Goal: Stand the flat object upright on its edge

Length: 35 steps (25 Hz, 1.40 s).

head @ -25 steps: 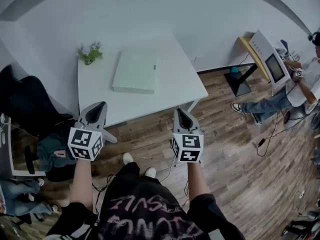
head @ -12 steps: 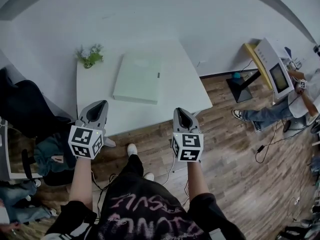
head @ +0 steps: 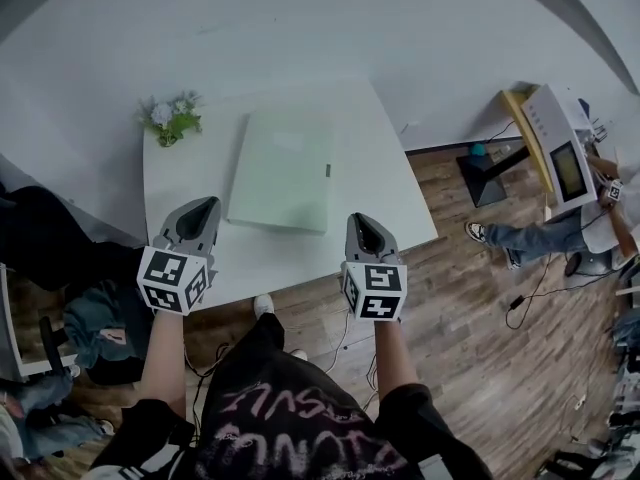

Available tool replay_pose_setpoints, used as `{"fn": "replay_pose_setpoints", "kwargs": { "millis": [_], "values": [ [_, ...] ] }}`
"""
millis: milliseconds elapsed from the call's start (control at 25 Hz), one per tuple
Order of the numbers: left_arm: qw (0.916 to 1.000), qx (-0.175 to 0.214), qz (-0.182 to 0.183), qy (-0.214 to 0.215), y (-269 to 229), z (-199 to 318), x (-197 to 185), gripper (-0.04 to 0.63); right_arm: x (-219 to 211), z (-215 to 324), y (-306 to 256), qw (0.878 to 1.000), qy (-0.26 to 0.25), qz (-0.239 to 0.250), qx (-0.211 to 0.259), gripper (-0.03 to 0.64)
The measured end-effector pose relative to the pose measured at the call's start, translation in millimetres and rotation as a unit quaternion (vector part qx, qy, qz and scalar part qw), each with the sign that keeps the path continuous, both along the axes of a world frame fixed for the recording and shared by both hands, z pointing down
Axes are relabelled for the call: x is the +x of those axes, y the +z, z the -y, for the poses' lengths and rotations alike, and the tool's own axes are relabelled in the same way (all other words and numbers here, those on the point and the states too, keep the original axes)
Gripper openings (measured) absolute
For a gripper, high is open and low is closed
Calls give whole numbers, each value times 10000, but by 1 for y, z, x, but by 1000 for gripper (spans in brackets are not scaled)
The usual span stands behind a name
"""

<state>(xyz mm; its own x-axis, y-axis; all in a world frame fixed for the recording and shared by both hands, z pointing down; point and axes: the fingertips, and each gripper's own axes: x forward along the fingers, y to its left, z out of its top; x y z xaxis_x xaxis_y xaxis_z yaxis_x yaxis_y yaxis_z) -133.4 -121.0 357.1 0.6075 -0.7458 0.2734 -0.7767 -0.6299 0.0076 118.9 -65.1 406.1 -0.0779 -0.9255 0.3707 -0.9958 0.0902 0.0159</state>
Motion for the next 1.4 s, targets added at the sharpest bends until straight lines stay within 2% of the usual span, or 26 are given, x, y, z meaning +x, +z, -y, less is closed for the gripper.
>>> {"fn": "replay_pose_setpoints", "kwargs": {
  "millis": [240,480,840,1080,1160,1240,1400],
  "values": [
    [9995,-209,-214,100,10,47,-7,15,-11,44,7,9994,95,258,-232,29],
    [9985,-452,-235,211,24,72,-7,15,-16,65,15,9986,146,307,-416,29],
    [9974,-696,-165,112,43,94,0,15,-7,86,35,9966,111,458,-669,31],
    [9960,-885,-84,29,57,106,6,15,-8,103,54,9931,-116,725,-919,34],
    [9954,-952,-48,14,65,109,10,15,-7,106,62,9915,-157,817,-1003,46],
    [9943,-1064,34,13,75,111,15,17,-5,108,72,9896,-184,889,-1113,94],
    [9910,-1321,183,62,95,114,23,18,0,110,91,9852,-158,1068,-1331,111]
  ]
}}
